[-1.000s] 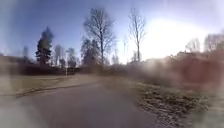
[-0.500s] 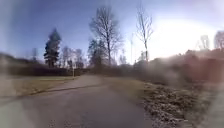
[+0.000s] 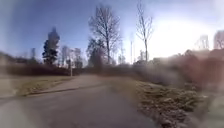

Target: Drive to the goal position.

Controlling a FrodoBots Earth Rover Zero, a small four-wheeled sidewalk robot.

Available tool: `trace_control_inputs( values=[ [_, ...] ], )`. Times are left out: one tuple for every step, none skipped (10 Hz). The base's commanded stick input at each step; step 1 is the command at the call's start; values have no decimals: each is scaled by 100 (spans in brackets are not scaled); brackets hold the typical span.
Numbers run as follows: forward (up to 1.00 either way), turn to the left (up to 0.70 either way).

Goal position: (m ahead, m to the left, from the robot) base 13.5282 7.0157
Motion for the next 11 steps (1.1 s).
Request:
trace_control_inputs(
  values=[
    [70, 0],
    [70, 0],
    [70, 0],
    [70, 0],
    [70, 2],
    [70, 35],
    [70, 35],
    [70, 35],
    [70, 35],
    [70, 35],
    [70, 35]
  ],
)
